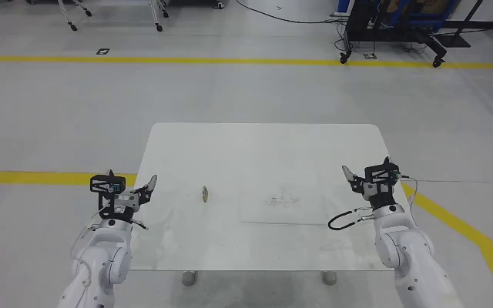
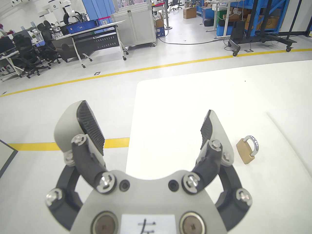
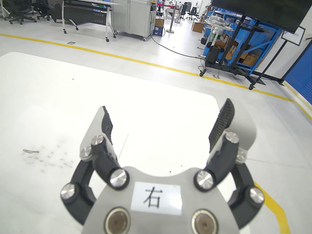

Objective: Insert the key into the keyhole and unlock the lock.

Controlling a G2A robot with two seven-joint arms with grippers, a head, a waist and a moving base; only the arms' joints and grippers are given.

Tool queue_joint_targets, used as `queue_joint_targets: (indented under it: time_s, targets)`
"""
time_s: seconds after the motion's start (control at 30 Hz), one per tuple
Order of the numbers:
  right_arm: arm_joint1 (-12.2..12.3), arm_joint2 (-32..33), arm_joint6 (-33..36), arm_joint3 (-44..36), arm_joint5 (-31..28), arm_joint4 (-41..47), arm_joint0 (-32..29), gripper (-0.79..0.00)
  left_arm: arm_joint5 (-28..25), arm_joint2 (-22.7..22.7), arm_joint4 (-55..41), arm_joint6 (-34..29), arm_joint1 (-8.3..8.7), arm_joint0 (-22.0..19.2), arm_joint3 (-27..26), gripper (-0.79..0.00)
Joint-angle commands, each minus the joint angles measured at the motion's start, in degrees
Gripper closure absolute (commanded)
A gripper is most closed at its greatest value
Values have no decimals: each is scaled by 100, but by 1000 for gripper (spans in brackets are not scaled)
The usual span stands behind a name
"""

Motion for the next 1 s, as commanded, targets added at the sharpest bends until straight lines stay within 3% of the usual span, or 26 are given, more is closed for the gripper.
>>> queue_joint_targets:
  time_s: [0.0, 0.2, 0.43, 0.73, 0.97]
  targets:
    - [-6, -67, 117, 92, -188, 154, 75, -785, 0, 0, 0, 0, 0, 0, 0, -785]
    - [-2, -453, 365, 678, -1696, 750, 723, -785, 0, 0, 0, 0, 0, 0, 0, -785]
    - [-42, -1214, 890, 2424, -3839, 1622, 2074, -785, 0, 0, 0, 0, 0, 0, 0, -785]
    - [-96, -1969, 898, 3650, -5798, 1841, 3014, -785, 0, 0, 0, 0, 0, 0, 0, -785]
    - [27, -2538, -707, 3700, -5719, -371, 3198, -785, 0, 0, 0, 0, 0, 0, 0, -785]
